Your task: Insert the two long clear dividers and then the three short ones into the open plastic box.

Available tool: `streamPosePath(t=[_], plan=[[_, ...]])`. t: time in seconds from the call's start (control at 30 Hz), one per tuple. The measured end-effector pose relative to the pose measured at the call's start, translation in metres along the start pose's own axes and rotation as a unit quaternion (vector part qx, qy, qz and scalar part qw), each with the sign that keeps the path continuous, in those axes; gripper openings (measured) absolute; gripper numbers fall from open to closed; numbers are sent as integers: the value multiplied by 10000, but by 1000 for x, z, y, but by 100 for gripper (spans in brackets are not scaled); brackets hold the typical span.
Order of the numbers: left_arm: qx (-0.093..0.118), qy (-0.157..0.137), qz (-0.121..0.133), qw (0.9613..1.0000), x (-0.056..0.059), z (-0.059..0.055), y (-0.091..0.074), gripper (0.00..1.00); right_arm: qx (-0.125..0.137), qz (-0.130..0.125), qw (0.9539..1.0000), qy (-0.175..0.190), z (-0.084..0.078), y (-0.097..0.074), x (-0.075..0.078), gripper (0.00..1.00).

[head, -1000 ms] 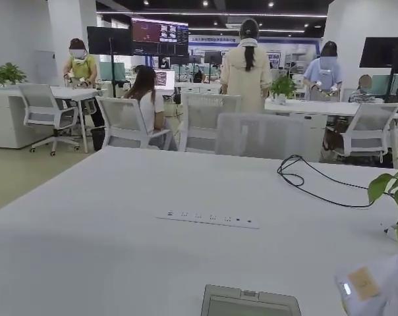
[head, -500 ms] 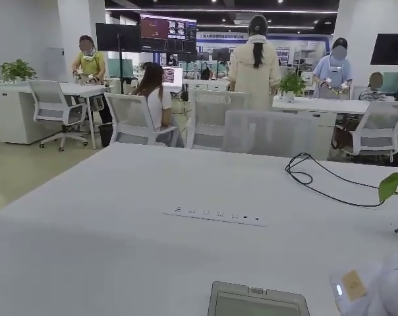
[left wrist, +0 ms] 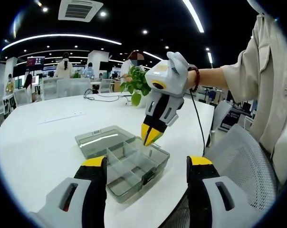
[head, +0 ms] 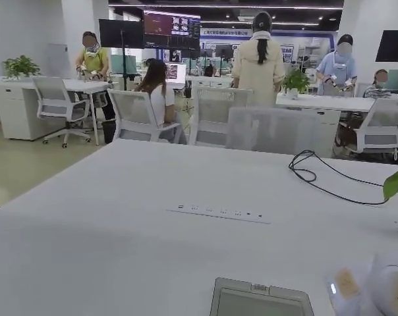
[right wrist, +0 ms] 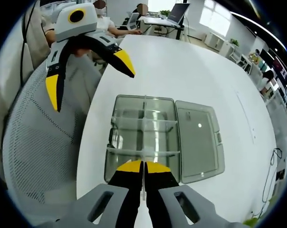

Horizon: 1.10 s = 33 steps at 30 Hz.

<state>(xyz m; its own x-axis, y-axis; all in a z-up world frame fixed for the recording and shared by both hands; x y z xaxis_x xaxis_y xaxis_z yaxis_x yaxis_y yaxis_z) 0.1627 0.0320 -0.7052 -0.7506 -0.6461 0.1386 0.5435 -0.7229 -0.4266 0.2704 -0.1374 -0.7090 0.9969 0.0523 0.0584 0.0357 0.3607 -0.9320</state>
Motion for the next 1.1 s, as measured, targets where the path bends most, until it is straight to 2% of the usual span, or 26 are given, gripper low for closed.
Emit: streamPosePath(t=[0.1, 0.13, 0.33, 0.43, 0.67, 0.97, 1.03, 1.1], plan=[[-14, 16, -8, 10000, 0, 0, 0, 68, -277, 169, 9994, -116, 4, 0, 3, 3], [-19, 18, -16, 10000, 0, -1, 1, 68, -421, 310, 9985, -144, 6, 1, 5, 3], [1, 45, -21, 10000, 0, 0, 0, 69, -720, 729, 9947, -77, 16, 7, 14, 3], [28, 49, 0, 10000, 0, 0, -1, 69, -896, 827, 9924, -152, 18, 11, 16, 3], [18, 83, -21, 10000, 0, 0, 0, 69, -1116, 1002, 9887, 2, 20, 18, 18, 3], [17, 122, -12, 9999, 0, 0, -1, 68, -1235, 1004, 9872, 83, 18, 23, 16, 3], [4, 120, -19, 9999, 0, 0, -1, 68, -1244, 1014, 9867, 250, 17, 26, 16, 3], [8, 140, -7, 9999, 0, 0, -1, 68, -1243, 1012, 9868, 225, 15, 29, 15, 3]])
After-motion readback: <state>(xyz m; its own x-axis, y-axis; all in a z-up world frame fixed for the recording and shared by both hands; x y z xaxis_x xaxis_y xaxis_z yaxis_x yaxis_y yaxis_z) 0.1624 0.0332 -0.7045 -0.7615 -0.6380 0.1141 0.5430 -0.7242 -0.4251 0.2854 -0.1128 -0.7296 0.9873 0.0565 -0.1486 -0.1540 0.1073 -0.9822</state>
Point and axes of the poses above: the centre of the closed fingertips' face, and the gripper's own axes: y roughly forward along the fingers, x roughly to its right, z roughly out of its top, the point moved 9 cm from there along -y, roughly backward along the fingers, and after that the axes turned 8 degrees about -x, right-handed, at the moved point
